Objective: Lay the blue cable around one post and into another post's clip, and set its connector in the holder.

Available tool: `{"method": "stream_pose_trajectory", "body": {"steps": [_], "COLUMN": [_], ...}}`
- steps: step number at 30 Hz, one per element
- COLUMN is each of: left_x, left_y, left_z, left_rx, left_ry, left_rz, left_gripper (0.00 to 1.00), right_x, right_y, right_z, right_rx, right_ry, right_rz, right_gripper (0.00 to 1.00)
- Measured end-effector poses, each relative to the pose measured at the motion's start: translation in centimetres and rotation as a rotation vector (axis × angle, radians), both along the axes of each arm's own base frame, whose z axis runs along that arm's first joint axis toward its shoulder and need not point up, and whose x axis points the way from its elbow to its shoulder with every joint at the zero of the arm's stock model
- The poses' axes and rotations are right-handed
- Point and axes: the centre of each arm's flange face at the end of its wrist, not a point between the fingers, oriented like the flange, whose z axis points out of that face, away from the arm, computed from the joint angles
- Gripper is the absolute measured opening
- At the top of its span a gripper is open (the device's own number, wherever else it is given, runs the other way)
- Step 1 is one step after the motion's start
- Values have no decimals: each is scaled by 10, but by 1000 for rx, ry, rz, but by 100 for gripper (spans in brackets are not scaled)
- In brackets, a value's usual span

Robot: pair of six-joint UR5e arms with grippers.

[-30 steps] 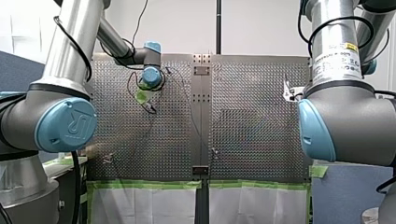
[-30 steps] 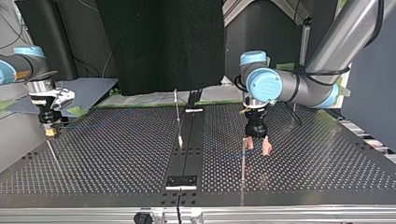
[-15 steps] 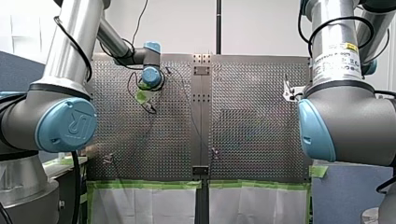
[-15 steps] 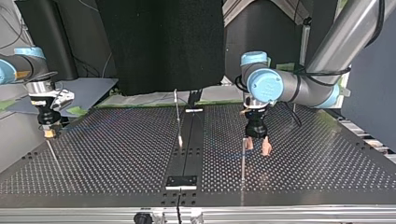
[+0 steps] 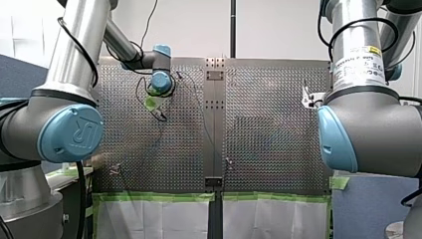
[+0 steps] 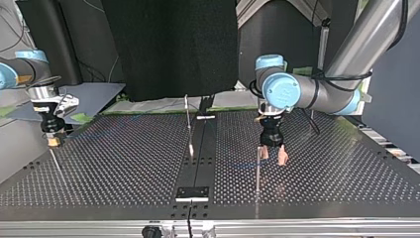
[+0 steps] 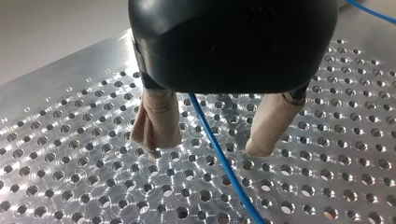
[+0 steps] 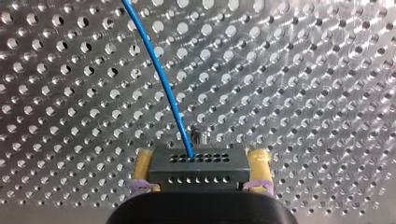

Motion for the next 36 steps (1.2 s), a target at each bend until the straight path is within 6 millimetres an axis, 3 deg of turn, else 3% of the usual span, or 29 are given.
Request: {"method": "stream_pose_trajectory", "body": {"steps": [36], "left_x": [0], "left_y": [-1], "left_z": [0], "left_rx": [-5], "left_ry": [0], "left_rz": [-9], "left_gripper": [100], "right_x": [-8], "right_y": [-6], "right_z": [-7], "right_rx": [-5], "right_ry": [-31], "right_rz": [19], "right_gripper": [25]}}
